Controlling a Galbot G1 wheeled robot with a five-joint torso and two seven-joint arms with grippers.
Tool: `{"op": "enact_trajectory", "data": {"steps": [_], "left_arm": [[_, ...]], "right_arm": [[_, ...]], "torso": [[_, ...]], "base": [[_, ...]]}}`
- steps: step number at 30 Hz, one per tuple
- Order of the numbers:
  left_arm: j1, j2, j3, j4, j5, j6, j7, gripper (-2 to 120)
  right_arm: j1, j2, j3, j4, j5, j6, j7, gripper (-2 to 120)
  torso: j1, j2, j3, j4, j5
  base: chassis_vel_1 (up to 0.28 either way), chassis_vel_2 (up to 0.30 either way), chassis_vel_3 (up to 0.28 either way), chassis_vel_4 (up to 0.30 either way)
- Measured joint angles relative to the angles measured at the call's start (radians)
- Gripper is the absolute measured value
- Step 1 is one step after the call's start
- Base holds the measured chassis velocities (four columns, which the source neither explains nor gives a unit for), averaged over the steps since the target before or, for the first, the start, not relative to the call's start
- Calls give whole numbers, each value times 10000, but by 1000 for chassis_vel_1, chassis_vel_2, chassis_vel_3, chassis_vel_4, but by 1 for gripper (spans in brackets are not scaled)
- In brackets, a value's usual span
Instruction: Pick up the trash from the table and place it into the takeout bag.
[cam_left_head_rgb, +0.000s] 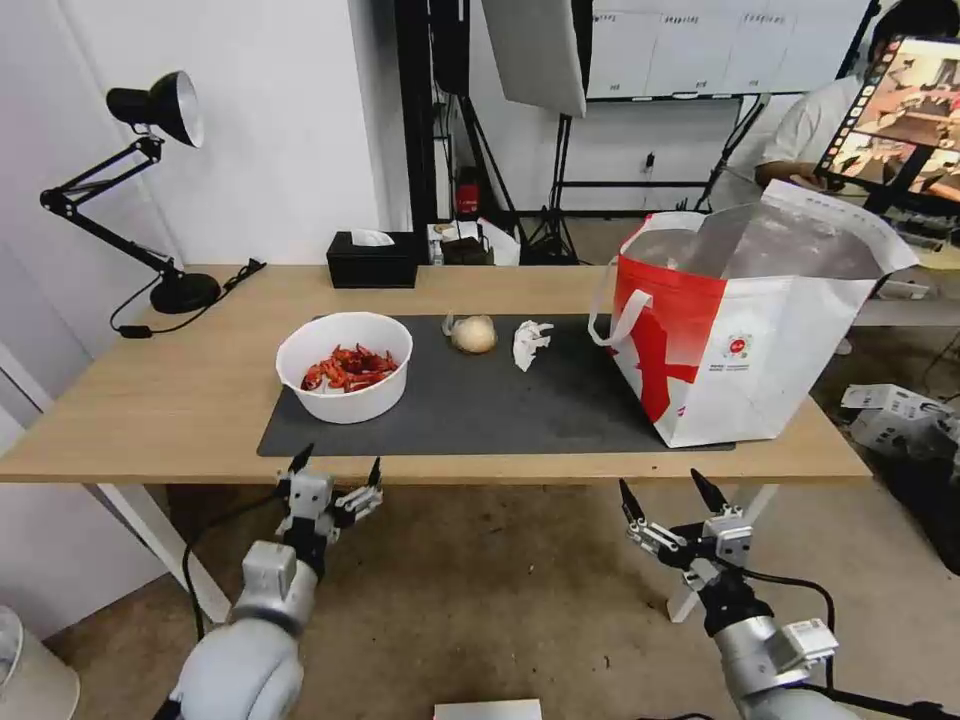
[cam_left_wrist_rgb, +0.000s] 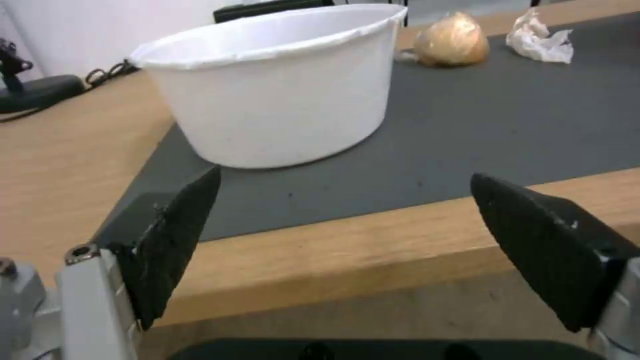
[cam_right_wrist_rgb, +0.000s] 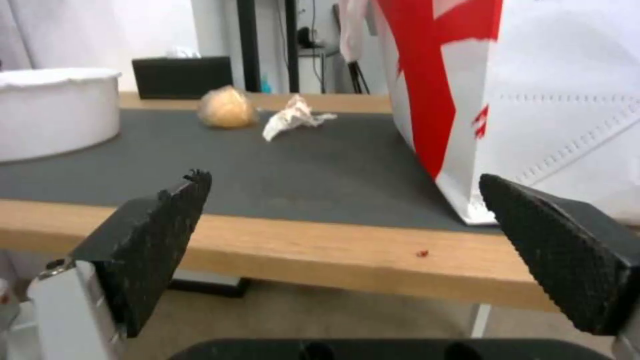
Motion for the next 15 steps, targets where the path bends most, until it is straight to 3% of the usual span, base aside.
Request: {"op": "enact_trajectory", "data": {"steps": [15], "left_arm": [[528, -349, -211, 57, 363, -243, -31, 100]], "right_arm": [[151, -168, 74, -538, 0, -25, -44, 100]], "torso": [[1, -1, 1, -1, 0]], "base": [[0, 0, 0, 0]]}}
